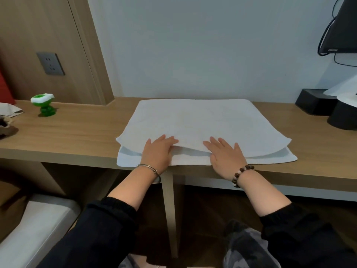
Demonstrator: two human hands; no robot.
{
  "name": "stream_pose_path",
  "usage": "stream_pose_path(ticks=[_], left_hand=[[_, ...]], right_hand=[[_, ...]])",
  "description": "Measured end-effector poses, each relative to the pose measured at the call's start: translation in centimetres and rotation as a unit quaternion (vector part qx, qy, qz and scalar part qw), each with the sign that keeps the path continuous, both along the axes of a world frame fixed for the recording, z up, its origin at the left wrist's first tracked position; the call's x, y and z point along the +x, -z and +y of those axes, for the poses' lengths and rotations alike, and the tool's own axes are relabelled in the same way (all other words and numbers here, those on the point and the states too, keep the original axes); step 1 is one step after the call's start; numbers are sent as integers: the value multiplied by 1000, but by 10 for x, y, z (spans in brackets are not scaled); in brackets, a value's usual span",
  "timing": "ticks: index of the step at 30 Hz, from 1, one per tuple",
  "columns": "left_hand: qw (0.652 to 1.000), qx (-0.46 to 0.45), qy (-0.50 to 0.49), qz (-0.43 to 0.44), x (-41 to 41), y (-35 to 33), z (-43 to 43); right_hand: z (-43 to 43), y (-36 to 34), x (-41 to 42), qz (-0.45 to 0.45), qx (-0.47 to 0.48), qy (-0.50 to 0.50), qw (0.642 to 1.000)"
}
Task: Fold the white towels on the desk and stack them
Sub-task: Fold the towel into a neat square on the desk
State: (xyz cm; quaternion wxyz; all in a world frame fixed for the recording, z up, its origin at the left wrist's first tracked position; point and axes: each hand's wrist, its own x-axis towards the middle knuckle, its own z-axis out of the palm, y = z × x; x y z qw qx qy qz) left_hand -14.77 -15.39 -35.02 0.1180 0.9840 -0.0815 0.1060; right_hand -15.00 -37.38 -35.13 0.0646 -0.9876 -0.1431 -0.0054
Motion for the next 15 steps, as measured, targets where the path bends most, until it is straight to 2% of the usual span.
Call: stream_pose_path(ticks=[4, 6, 8, 10, 12, 15], left_hand=[[979, 153, 38, -132, -5, -21, -9], [972, 184, 40, -141, -13, -20, -16], [972, 203, 36, -113, -24, -8, -20], [981, 166, 38, -88, -32, 8, -18], [992, 89, 25, -84, -36, 16, -12], [994, 46, 19, -100, -37, 22, -8]], right_hand=[[3, 0, 0, 11, 5, 23, 1000], [4, 1, 1, 7, 8, 28, 1000], [3, 1, 1, 6, 13, 27, 1000], [3, 2, -2, -7, 13, 18, 1000], [1, 5, -5, -38, 39, 9, 998], [-9, 0, -12, -103, 159, 29, 981]])
